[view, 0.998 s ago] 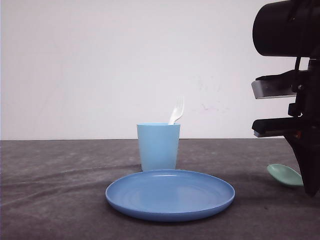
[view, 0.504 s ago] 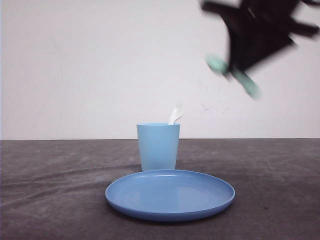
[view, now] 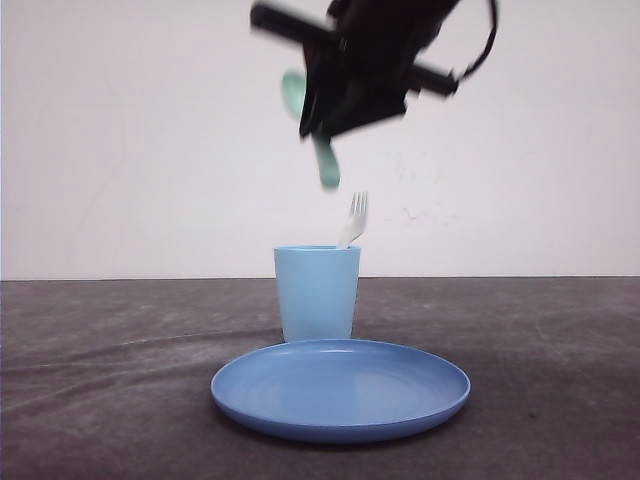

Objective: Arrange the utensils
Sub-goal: 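Carry the spoon with the right gripper and drop it into the cup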

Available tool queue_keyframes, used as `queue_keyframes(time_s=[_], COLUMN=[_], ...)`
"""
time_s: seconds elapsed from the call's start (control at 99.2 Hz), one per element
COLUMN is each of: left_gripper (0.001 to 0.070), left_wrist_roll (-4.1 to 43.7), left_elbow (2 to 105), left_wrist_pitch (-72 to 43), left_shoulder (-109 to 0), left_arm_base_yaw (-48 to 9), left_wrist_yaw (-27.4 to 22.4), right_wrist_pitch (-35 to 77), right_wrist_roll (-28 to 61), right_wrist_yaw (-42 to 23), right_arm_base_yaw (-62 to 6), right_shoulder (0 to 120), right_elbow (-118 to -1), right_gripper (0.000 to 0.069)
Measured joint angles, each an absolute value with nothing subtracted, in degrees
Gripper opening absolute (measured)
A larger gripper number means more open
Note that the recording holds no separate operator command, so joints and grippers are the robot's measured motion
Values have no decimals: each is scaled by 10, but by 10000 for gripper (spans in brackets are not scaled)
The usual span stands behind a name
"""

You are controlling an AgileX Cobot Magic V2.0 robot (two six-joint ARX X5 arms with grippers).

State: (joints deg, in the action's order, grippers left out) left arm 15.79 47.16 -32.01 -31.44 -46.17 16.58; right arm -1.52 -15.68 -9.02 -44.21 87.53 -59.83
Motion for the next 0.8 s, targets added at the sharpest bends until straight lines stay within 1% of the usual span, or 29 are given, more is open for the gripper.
queue_keyframes(time_s=[0.222, 0.343, 0.494, 0.514, 0.555, 0.645, 0.686, 0.736, 0.797], left_gripper=[276, 276, 276, 276, 276, 276, 276, 276, 276], left_wrist_roll=[159, 159, 159, 159, 159, 159, 159, 159, 159], left_elbow=[472, 472, 472, 472, 472, 472, 472, 472, 472], left_wrist_pitch=[-328, -331, -344, -345, -345, -345, -345, -345, -345], left_shoulder=[-314, -314, -314, -314, -314, -314, -314, -314, -314], left_arm_base_yaw=[-462, -462, -462, -462, -462, -462, -462, -462, -462], left_wrist_yaw=[166, 166, 166, 166, 166, 166, 166, 166, 166], right_wrist_pitch=[-29, -29, -32, -33, -35, -37, -37, -36, -31], right_wrist_roll=[-154, -153, -152, -152, -152, -152, -152, -152, -152], right_wrist_yaw=[-91, -105, -107, -107, -107, -107, -105, -105, -104], right_arm_base_yaw=[-442, -442, -439, -439, -438, -438, -438, -438, -438], right_shoulder=[933, 947, 950, 950, 950, 950, 950, 950, 948], right_elbow=[-598, -598, -598, -598, -598, -598, -598, -598, -598], right_gripper=[66, 66, 74, 85, 139, 333, 398, 440, 461])
